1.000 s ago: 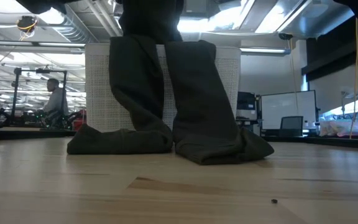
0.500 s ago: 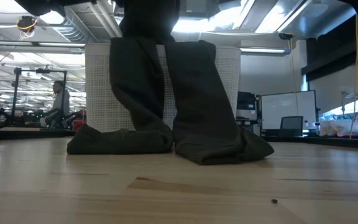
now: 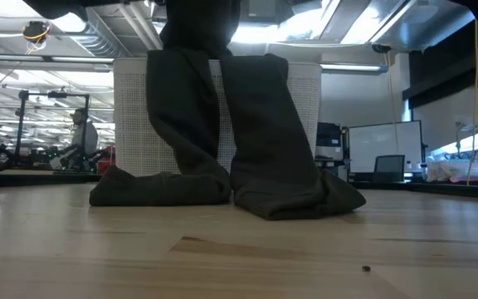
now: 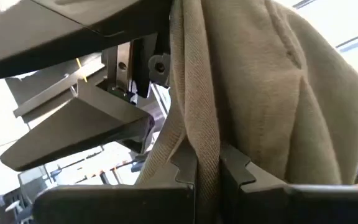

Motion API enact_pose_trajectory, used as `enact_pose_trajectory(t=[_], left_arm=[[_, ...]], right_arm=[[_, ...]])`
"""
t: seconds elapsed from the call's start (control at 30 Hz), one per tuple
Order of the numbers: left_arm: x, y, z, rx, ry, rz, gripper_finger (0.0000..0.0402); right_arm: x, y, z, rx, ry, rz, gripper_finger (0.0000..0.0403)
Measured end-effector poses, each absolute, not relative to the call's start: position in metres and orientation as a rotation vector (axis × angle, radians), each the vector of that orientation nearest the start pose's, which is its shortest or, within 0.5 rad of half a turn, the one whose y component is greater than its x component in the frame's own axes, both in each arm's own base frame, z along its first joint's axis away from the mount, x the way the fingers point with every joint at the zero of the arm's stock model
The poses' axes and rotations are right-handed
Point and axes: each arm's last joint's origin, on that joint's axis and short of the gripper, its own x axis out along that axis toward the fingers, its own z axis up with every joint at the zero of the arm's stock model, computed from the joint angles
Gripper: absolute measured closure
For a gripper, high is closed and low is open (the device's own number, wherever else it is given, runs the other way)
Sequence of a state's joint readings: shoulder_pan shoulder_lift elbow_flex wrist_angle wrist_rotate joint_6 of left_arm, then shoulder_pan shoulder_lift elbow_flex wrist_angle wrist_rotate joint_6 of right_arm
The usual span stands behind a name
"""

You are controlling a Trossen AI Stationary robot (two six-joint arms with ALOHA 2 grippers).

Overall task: Sort clothes
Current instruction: Put the gray pants into the white laundry organizer

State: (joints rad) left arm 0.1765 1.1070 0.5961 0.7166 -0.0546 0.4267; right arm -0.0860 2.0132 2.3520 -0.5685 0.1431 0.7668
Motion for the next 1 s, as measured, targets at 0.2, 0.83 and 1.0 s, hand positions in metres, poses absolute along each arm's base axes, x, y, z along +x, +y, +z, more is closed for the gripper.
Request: enact_pose_trajectory(t=[0.2,0.83,1.0], left_arm=[[0.237,0.044,0.290,0.431,-0.142,0.270,0.0383],[0.231,0.044,0.282,0.157,-0.119,-0.371,0.0387],[0.230,0.049,0.275,0.108,-0.033,-0.352,0.0385]], right_arm=[[0.436,-0.043,0.458,0.658,0.123,-0.348,0.0176],[0.430,-0.038,0.467,-0.268,0.235,-0.792,0.0175],[0.444,-0.035,0.463,-0.304,0.187,-0.837,0.0175]])
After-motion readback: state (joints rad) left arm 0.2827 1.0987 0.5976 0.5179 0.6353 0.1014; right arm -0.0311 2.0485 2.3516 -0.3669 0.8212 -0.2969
